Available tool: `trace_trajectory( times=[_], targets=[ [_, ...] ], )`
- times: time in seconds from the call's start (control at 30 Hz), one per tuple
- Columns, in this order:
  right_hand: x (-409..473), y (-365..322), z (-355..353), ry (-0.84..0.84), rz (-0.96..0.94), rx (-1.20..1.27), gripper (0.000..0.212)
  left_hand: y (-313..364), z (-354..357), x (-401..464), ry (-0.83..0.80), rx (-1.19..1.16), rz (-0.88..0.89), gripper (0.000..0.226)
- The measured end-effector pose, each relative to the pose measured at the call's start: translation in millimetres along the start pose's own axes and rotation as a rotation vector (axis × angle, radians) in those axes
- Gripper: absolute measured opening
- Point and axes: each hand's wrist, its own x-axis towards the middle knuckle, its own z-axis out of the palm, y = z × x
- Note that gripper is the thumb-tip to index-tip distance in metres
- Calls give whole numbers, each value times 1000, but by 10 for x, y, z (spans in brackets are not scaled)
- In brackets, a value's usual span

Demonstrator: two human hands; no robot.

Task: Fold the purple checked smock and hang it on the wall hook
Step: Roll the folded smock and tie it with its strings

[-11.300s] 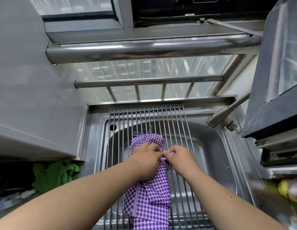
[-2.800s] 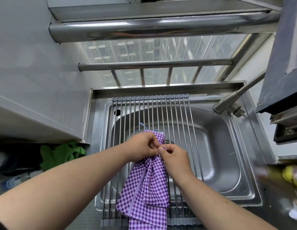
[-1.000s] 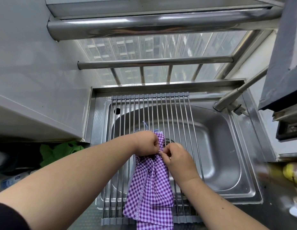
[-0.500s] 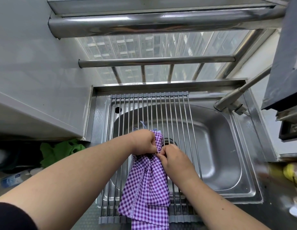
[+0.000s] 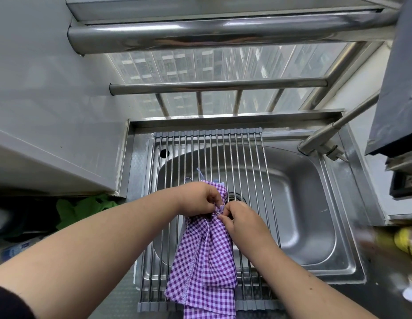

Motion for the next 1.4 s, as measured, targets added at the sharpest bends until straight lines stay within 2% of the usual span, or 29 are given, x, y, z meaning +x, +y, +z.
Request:
trace_trajectory(
  times=[0.17,0.53,0.87,0.97,1.03,1.1,1.17,1.2,1.3,1.4],
  targets=[
    [-15,-2,-3,9,13,27,22,-7,-21,26,-20,71,1,10],
    [25,-31,-14,-66,18,-40,25,51,95,48,59,228,33,17],
    [69,-16,-44,-177,24,-104,22,65,153,49,77,184,-10,15],
    [84,-11,-127,-135,82,59,16,82,110,-8,79,87,-18,12],
    [160,-39,-185,-57,178,205,12,92,71,-98,144,-15,-17,11],
    [250,-108,-216,-15,227,240,12,87,45,-184,286,-76,-37,11],
    [323,-201,-231,-13,272,232,22,59,35,-232,420,-57,-84,7],
    [350,-240,-238,-29,297,225,26,30,38,-246,438,-45,-130,4],
    [415,-307,-236,-124,347,156,37,-54,82,-274,309,-124,-305,19],
    [448,-380,-216,-121,359,163,28,-87,123,-306,214,-427,-432,53]
  ],
)
